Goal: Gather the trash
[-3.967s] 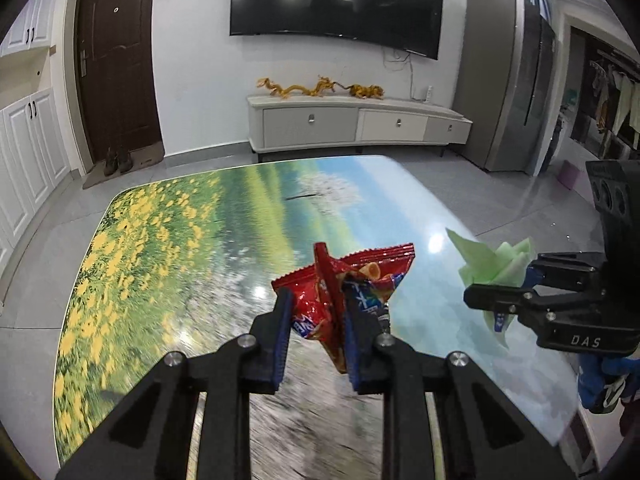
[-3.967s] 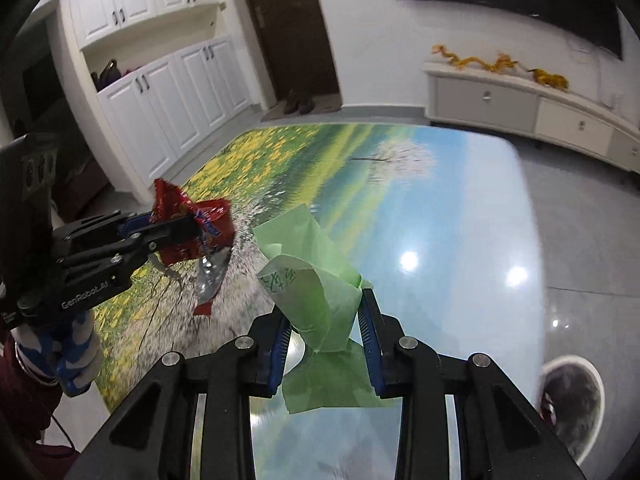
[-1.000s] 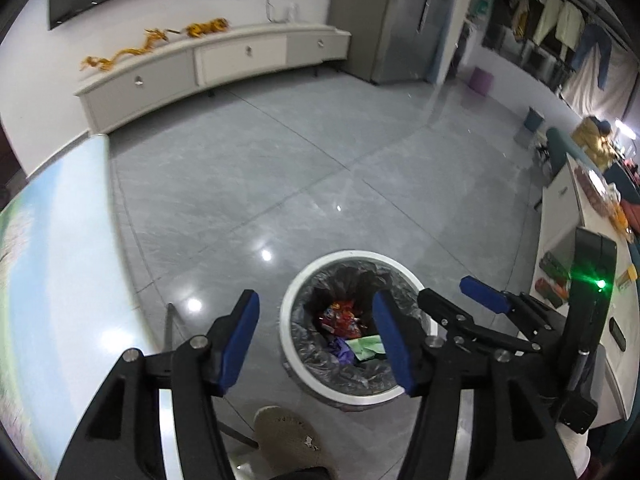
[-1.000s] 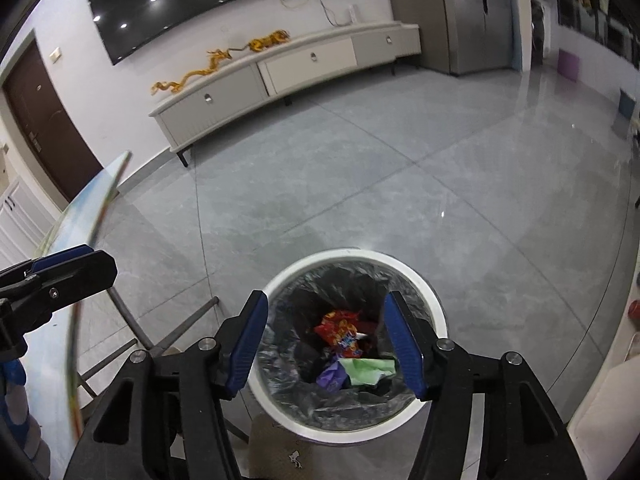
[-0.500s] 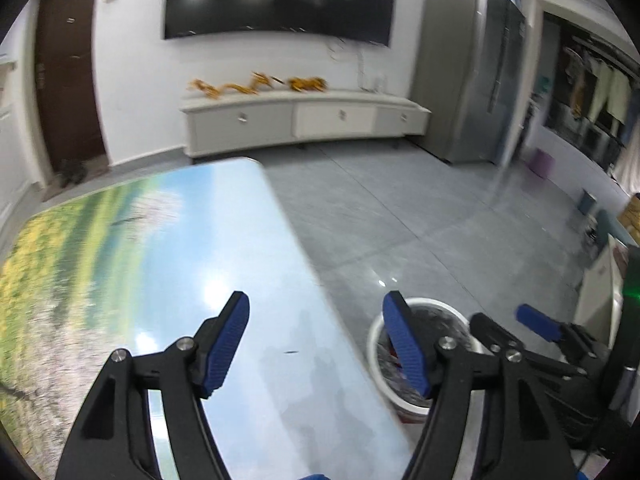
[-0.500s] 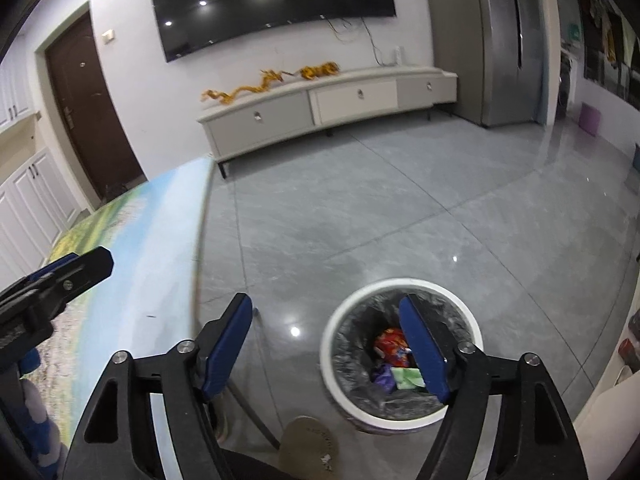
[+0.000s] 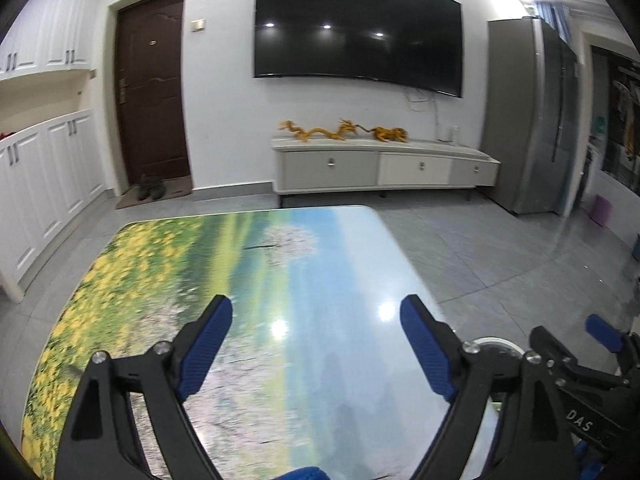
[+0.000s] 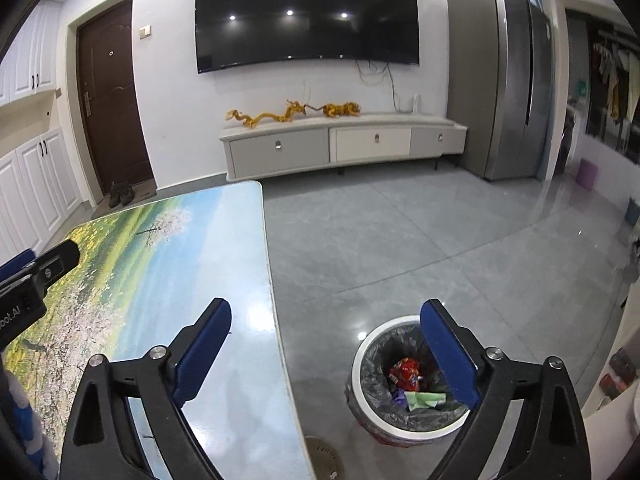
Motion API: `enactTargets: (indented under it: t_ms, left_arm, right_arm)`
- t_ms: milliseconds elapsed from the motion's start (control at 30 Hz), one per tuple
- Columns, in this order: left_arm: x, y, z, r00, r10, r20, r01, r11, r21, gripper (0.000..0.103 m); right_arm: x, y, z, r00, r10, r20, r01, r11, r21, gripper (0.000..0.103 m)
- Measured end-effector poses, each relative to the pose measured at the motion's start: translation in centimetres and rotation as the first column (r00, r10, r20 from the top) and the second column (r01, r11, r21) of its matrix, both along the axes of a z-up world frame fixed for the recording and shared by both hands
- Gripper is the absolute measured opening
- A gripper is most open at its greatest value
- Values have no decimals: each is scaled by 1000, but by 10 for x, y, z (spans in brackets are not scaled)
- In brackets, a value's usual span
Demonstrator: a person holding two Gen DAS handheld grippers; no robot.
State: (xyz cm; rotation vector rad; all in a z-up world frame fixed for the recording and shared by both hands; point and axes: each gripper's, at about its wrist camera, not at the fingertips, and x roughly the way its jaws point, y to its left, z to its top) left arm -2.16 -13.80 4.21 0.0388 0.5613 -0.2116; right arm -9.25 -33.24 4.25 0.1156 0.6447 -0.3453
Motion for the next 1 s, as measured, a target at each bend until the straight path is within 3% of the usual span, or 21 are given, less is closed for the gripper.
enactTargets:
  t_ms: [167,367,1000]
  left_arm:
    - [-2,19,-1,998,63,11,-63,998,-2,100]
    - [-3,22,-3,993,114,35,-114,993,6,100]
    - [-5,0,-12,996,72,62,-75,996,55,101]
  right_arm:
    - [-1,15,3,1000,4,8,-4,999,-37,97]
    - [-5,21,7,1000,6,22,-5,996,-84,98]
    - [-6,7,-1,999,-37,27,38,997,-73,98]
